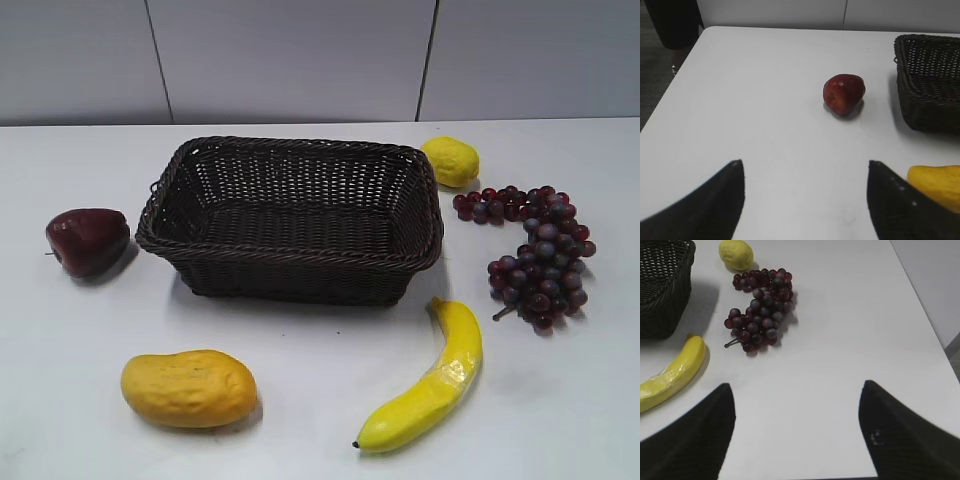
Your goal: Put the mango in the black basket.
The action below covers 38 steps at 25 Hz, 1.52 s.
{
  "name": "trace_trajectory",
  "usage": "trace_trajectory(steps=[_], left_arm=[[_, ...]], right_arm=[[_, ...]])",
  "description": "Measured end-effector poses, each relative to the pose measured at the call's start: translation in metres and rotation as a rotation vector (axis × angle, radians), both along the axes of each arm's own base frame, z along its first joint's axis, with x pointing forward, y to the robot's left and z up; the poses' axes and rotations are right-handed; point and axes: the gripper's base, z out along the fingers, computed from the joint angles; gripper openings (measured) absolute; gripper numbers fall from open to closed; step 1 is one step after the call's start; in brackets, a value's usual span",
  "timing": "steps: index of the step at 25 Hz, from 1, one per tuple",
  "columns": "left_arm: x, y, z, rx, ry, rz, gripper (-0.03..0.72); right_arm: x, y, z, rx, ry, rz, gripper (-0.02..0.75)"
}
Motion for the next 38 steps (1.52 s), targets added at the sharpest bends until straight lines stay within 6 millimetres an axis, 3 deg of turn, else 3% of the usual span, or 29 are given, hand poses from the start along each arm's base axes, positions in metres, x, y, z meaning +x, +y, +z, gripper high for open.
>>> trace_trajectory(steps=[5,12,19,23,29,38], left_arm=[[0.006,0.000,0.001,-0.001,0.040,-0.001,0.581],[0.051,-0.002,0.006,0.034,0.297,-0.042,0.581],[0.101,-0.010,0.026,0.098,0.390,-0.160,0.581],[0.130,-0.033,0.033,0.169,0.458,-0.333,0.581],[0.170,-0.085,0.020,0.354,0.589,-0.623,0.581],[0.194,-0.155,-0.019,0.760,0.640,-1.154,0.581]], right_arm=[[0.000,0.000,0.000,0.000,0.000,0.000,0.587],[0.000,0.000,0.000,0.000,0.000,0.000,0.587],[0.000,0.000,0.000,0.000,0.000,0.000,0.587],[0.000,0.000,0.000,0.000,0.000,0.000,0.587],[0.000,0.000,0.000,0.000,0.000,0.000,0.587],[0.000,0.000,0.000,-0.001,0.000,0.001,0.587]])
